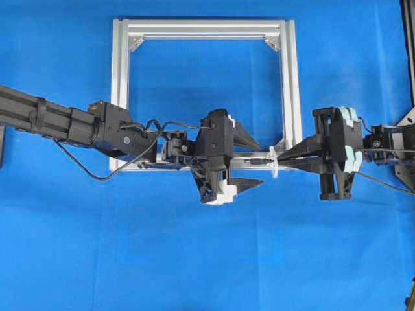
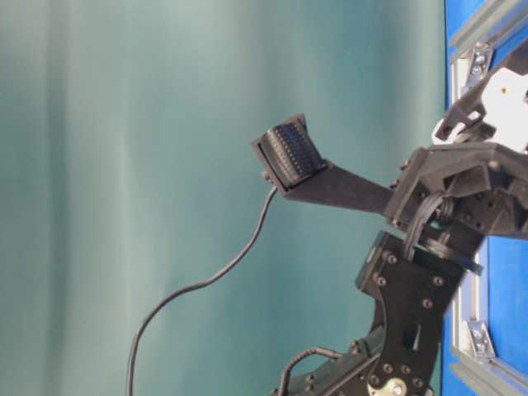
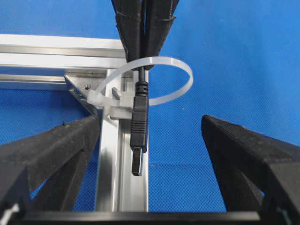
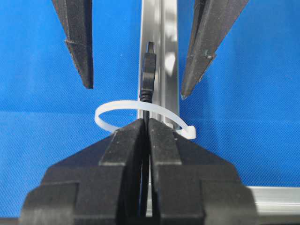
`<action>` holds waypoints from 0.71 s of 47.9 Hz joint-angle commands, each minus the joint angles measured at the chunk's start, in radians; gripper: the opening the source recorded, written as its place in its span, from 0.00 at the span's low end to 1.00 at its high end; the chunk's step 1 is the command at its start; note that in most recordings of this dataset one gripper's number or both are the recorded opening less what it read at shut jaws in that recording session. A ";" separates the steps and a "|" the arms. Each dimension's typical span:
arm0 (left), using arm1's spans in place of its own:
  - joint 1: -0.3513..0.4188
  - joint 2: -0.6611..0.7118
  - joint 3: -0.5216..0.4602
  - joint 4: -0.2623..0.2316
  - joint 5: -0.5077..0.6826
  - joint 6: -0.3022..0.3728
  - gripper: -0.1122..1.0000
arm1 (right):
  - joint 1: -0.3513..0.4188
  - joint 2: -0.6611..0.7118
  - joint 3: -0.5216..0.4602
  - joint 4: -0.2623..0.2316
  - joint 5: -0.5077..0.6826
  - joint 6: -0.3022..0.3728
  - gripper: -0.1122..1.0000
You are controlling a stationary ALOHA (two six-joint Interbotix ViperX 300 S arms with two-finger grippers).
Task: Insert the wire through the string loop located on the right side.
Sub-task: 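Close the left gripper on the USB plug beyond the loop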
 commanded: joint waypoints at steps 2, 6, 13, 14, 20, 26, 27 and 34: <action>-0.002 -0.021 -0.021 -0.002 -0.008 0.002 0.90 | 0.000 -0.003 -0.017 -0.002 -0.009 0.002 0.06; -0.002 -0.023 -0.021 -0.002 -0.008 0.000 0.90 | 0.000 -0.005 -0.017 0.000 -0.009 0.002 0.06; -0.003 -0.023 -0.021 -0.002 -0.008 0.000 0.88 | 0.000 -0.003 -0.017 0.000 -0.008 0.002 0.06; -0.003 -0.023 -0.021 -0.002 -0.008 0.002 0.87 | 0.002 -0.005 -0.017 -0.002 -0.008 0.002 0.06; -0.008 -0.021 -0.020 -0.002 -0.015 0.012 0.63 | 0.002 -0.003 -0.015 0.000 -0.008 0.002 0.06; -0.009 -0.023 -0.018 0.000 -0.041 0.015 0.29 | 0.002 -0.005 -0.017 -0.002 -0.009 0.002 0.06; -0.008 -0.023 -0.018 0.000 -0.041 0.015 0.25 | 0.002 -0.003 -0.017 -0.002 -0.009 0.002 0.06; -0.009 -0.023 -0.015 0.000 -0.040 0.015 0.17 | 0.003 -0.005 -0.015 -0.002 -0.009 0.000 0.06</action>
